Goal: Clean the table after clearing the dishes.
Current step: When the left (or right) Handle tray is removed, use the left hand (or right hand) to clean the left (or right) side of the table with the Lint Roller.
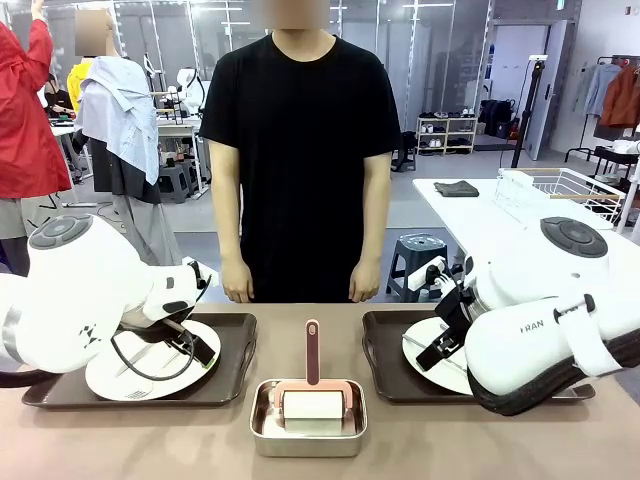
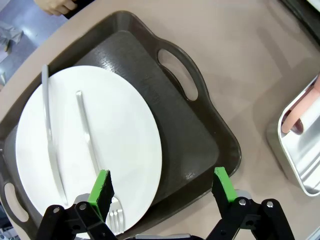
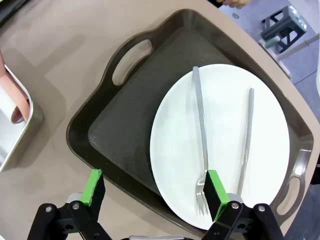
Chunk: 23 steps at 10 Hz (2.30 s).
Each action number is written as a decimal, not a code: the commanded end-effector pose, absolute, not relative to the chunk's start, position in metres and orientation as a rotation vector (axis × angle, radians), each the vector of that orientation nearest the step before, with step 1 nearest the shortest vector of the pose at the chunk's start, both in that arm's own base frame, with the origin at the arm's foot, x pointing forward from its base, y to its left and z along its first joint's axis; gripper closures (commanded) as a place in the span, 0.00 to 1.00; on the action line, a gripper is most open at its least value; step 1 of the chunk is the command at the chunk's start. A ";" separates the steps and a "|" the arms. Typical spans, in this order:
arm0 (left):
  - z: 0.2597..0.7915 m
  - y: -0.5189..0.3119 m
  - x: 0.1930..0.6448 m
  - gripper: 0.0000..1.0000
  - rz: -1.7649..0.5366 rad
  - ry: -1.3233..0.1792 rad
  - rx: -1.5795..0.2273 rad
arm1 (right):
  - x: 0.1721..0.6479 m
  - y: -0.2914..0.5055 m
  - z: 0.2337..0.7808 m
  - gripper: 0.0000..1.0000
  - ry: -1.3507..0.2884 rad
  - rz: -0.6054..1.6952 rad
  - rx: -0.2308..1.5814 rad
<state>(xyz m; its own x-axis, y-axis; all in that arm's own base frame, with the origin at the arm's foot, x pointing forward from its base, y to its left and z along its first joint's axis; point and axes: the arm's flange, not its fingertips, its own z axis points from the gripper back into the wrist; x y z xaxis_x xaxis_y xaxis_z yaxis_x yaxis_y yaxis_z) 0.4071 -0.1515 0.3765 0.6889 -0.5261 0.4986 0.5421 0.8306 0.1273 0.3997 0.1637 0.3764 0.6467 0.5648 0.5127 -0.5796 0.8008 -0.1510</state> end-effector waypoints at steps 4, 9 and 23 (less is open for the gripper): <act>0.446 -0.111 0.429 0.00 -0.594 -0.507 -0.354 | 0.441 0.124 0.447 0.00 -0.549 0.627 0.291; 0.488 0.020 0.399 0.00 -0.591 -0.606 -0.850 | 0.435 0.008 0.490 0.00 -0.487 0.376 0.937; 0.434 0.275 0.235 0.00 0.075 -0.793 -1.001 | 0.266 -0.265 0.432 0.00 -0.669 -0.270 1.010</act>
<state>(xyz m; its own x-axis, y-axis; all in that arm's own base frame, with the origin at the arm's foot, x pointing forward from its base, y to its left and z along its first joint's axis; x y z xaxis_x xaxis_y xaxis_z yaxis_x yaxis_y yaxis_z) 0.2399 0.2704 0.4337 0.7340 0.3914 0.5550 0.2842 0.5651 -0.7745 0.2709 -0.2622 0.4308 0.7776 -0.4941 0.3889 -0.0875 0.5274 0.8451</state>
